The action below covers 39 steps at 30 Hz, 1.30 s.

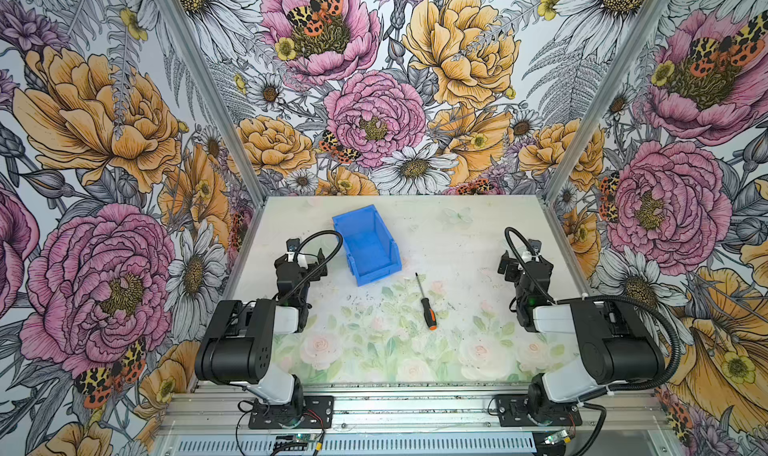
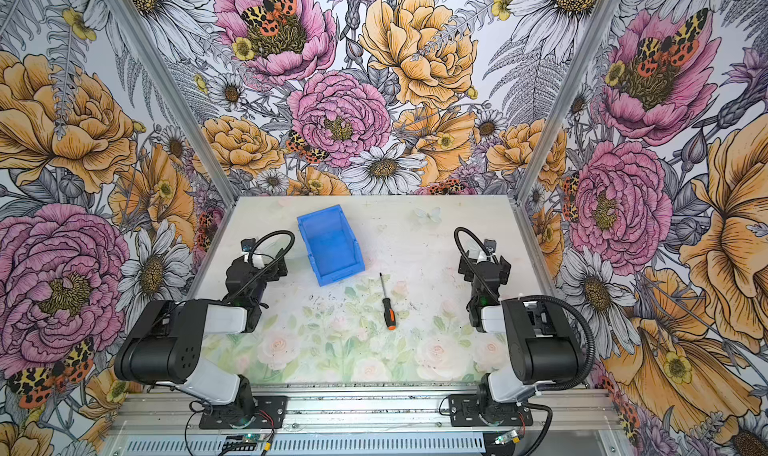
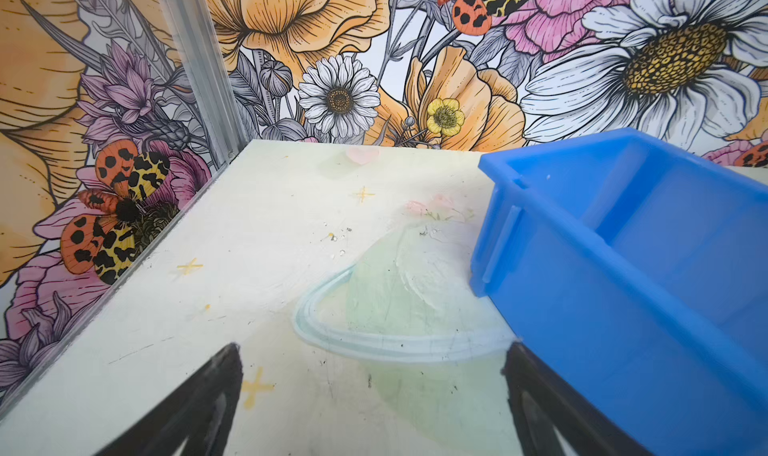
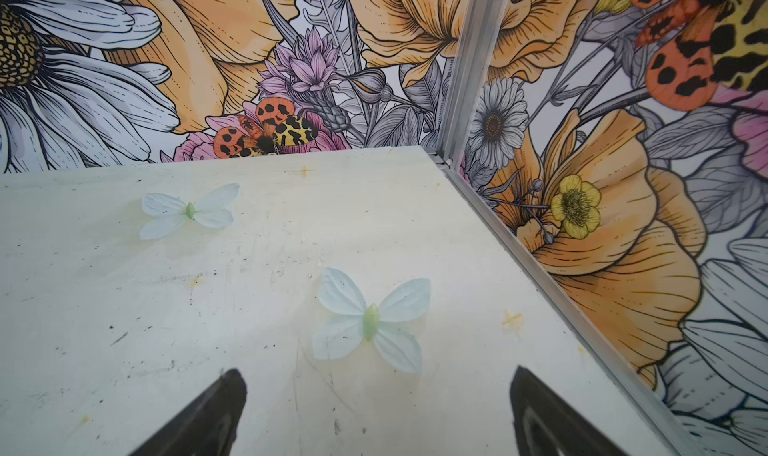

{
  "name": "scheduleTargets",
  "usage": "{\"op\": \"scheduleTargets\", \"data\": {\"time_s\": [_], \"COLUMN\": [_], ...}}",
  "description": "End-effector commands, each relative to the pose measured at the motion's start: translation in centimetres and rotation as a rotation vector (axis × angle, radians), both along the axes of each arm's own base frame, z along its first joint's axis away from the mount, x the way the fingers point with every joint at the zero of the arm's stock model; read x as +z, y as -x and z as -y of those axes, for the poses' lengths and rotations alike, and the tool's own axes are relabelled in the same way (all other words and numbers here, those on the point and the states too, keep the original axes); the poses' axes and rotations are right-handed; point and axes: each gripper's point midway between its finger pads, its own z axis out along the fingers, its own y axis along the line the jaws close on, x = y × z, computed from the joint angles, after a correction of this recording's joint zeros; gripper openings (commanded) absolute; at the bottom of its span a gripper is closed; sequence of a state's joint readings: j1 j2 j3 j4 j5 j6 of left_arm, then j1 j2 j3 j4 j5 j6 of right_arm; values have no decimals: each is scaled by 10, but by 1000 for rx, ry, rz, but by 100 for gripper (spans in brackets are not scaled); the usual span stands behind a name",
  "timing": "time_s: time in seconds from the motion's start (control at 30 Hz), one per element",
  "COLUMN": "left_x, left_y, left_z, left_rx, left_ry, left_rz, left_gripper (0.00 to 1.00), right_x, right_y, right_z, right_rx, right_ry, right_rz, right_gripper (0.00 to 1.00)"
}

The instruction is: Put the screwdriver in the bin

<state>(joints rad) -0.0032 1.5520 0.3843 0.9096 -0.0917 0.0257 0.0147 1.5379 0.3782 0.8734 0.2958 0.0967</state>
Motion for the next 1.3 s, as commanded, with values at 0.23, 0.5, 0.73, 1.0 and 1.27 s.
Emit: {"op": "scheduleTargets", "data": {"time_s": [0.23,0.5,0.73,1.0,1.27], "left_x": [4,5,4,5,6], "left_y": [0,0,0,-1,0], "left_z": [2,2,2,0,-7], "left_rx": [-18,-20,-19,-20,20], "left_ry": [8,8,10,21,29], "left_rz": [18,18,17,19,18], "left_gripper": [99,99,99,99,98], "right_x": [7,6,6,6,7], "right_y": [0,0,0,0,1], "right_z": [1,1,1,1,1], "right_rx": [-15,-16,-15,-15,-16], "right_ry": [-12,-12,-12,-11,-10], "right_rz": [37,34,34,35,39], "right_gripper": [99,99,99,99,100]}}
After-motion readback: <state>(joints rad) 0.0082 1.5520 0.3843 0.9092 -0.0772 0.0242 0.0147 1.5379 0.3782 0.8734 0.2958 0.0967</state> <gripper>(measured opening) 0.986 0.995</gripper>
